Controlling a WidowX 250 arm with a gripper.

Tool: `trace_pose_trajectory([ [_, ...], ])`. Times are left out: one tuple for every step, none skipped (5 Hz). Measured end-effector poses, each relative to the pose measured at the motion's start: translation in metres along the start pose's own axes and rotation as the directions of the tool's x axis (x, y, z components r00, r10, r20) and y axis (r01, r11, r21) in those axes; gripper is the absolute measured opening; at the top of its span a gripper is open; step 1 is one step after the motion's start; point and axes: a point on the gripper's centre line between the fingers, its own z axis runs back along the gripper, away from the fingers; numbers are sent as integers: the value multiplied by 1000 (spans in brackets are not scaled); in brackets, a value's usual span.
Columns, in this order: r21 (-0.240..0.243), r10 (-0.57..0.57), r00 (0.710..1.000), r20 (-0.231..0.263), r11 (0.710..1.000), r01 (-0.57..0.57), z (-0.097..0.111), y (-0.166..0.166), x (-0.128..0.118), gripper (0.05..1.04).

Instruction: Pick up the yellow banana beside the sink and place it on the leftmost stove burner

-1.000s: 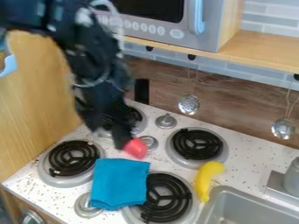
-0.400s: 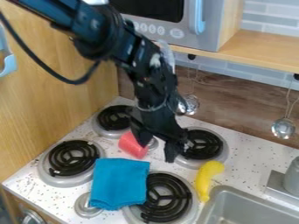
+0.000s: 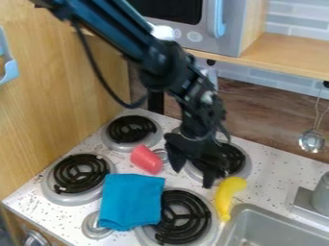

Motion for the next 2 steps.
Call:
trace_pose_trajectory([
  [30, 82, 997, -15, 996, -81, -10, -15, 14, 1001],
  [48, 148, 989, -21, 988, -147, -16, -19, 24, 1001],
])
